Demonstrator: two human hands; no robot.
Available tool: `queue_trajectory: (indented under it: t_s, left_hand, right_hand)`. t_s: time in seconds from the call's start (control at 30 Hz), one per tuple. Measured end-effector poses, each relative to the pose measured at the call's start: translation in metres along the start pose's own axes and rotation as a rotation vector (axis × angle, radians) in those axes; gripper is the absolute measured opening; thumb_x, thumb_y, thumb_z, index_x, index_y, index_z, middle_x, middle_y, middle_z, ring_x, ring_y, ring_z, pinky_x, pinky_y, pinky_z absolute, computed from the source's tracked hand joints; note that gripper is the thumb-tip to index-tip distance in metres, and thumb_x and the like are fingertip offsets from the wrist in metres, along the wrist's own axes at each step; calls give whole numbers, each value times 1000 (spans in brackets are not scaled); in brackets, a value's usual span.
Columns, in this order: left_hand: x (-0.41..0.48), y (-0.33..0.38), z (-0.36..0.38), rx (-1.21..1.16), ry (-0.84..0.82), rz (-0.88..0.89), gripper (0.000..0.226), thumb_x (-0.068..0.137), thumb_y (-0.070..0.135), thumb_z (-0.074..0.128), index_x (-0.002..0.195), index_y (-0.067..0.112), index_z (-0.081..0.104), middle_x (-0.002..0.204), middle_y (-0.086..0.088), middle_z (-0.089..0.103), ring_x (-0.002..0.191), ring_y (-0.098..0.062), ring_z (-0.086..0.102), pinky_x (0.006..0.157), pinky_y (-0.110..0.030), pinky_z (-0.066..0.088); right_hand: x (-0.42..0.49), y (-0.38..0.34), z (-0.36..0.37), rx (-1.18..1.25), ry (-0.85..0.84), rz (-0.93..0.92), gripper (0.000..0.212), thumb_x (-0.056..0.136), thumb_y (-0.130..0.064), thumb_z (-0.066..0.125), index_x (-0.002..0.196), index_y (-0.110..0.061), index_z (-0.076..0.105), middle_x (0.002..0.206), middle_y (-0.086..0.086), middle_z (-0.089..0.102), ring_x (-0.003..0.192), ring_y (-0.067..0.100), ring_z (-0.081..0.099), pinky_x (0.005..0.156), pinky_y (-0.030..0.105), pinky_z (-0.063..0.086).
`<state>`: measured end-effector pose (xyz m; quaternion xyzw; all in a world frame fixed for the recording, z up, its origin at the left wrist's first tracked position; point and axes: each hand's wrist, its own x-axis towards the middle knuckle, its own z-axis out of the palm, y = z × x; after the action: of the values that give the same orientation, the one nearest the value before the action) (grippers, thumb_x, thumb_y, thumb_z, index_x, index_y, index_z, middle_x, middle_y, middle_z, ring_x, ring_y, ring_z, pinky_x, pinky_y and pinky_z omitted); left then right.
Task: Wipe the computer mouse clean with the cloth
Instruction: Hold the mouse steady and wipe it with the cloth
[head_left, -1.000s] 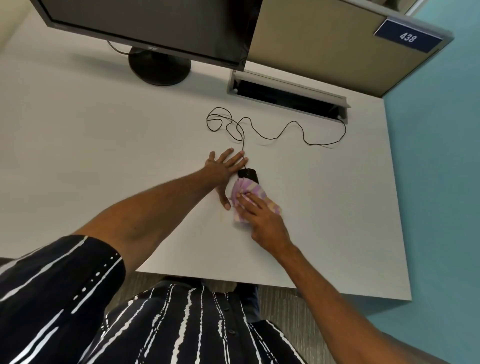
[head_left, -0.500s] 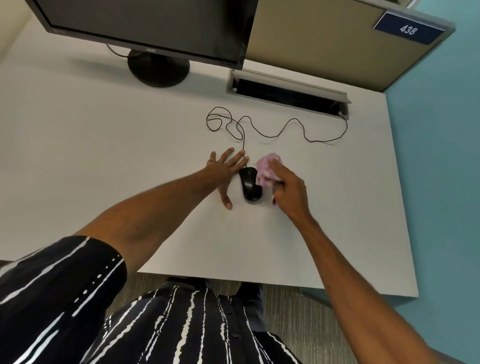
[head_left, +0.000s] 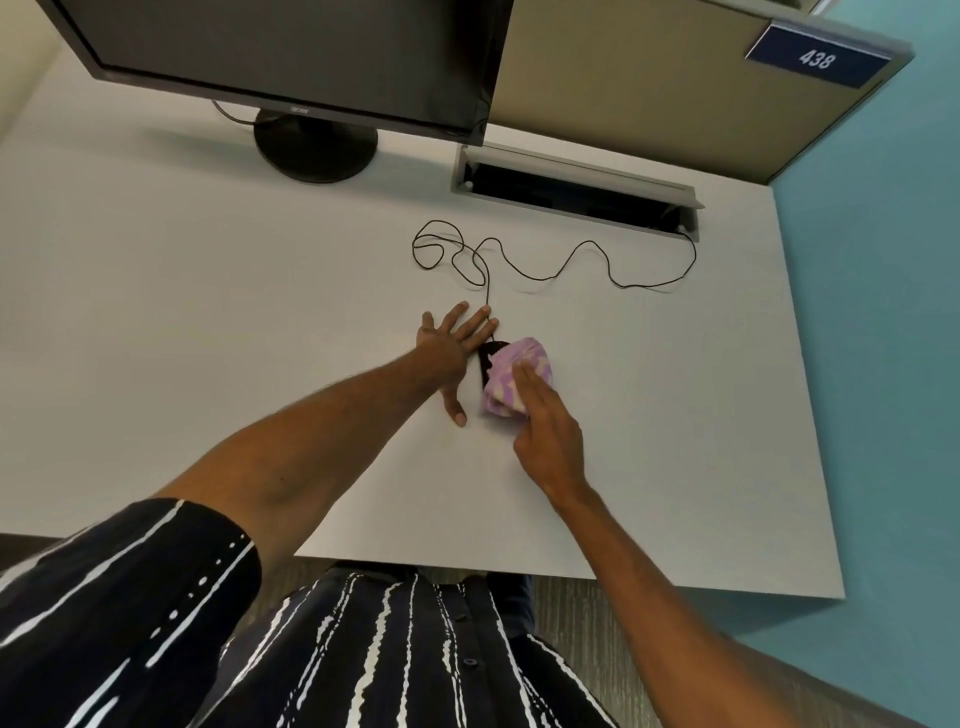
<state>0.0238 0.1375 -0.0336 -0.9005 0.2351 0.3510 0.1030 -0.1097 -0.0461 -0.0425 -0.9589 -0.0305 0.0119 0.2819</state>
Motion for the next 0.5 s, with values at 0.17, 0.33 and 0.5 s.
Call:
queue_trajectory:
  t_s: [0.17,0.33,0.5]
  left_hand:
    - [0,-4,0,-31,2,9,174,62,85,89,171,24,-32,178,3,-38,169,-32,-28,135,-67,12]
    - [2,-4,3,-49,24,18,176,57,86,90,173,25,-29,179,4,-36,169,-32,-26,134,-68,14]
    - [6,-8,5,-90,20,38,177,56,85,92,173,26,-29,179,3,-37,168,-33,-29,134,-70,8]
  right_hand:
    - [-25,30,-13,168,-76,0,74,80,9,55,143,-29,63,130,0,74,100,17,77,87,38,65]
    - [-2,37,-32,504,91,117,59,81,17,54,123,-16,77,113,-2,80,95,23,81,87,46,66]
    - [52,18,-45,397,212,116,65,78,4,49,128,-30,74,87,-23,79,63,5,72,65,18,62]
